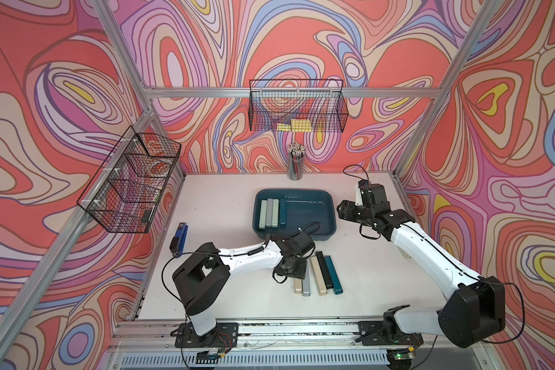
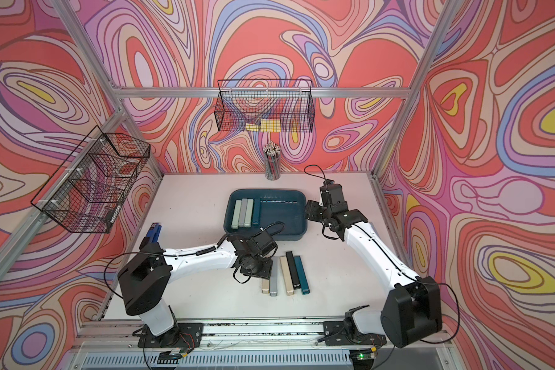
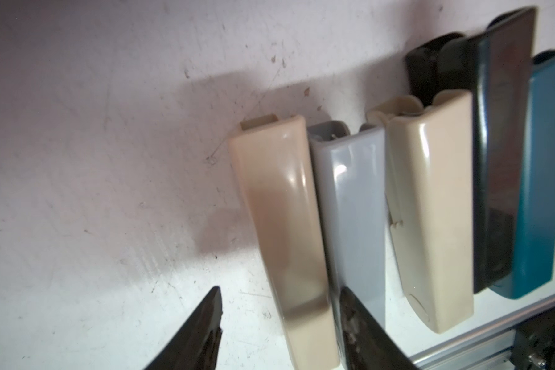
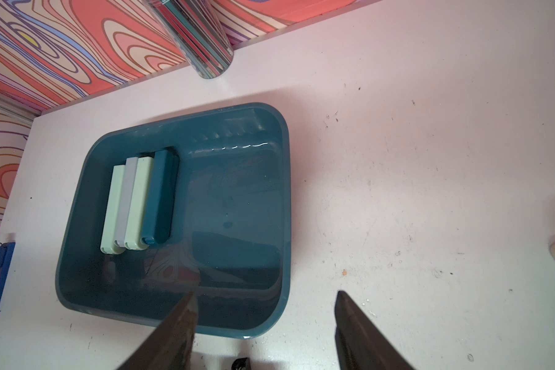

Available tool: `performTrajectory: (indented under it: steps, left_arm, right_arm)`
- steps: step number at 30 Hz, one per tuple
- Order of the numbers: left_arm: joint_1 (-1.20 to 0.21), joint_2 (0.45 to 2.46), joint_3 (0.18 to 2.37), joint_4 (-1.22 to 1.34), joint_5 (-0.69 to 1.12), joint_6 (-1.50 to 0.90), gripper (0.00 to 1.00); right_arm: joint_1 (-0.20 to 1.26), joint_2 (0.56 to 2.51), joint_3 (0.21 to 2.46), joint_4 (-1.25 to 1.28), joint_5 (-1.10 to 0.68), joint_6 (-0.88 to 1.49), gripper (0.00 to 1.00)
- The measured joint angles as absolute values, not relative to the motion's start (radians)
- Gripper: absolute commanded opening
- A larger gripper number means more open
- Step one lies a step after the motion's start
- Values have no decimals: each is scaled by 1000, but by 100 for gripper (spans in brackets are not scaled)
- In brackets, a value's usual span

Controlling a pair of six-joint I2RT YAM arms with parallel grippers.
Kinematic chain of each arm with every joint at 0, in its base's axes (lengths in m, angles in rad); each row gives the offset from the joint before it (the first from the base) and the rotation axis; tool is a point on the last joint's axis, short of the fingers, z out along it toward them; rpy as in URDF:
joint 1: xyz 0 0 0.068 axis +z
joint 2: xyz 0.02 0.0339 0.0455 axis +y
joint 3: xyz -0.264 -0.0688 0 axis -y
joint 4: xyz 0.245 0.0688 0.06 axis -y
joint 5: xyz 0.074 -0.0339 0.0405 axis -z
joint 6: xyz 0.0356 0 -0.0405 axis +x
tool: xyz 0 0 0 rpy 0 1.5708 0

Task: Put the pruning pliers into the storage box
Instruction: Pick up the pruning pliers from the center of the board.

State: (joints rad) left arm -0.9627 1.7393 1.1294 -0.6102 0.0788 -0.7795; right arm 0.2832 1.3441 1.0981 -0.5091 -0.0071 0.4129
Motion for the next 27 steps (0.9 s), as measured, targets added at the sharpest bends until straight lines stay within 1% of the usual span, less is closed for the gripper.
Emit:
performTrajectory:
  steps: [13,18,22,27]
  left_arm:
    - [-963,1757,1139,-648,50,-783,58]
    - [-963,1785,1177,-665,33,-783,57]
    - [-963,1820,1208,-669,20,-782,54]
    - [-963,1859,1241,-686,6,-782,45]
  right_arm:
    - [283,1344,1093,-509,-7,413,69]
    - [283,1344,1093,-509,-7,413,69]
    - [283,1344,1093,-509,-7,412,69]
    - [283,1344,1093,-509,-7,409,69]
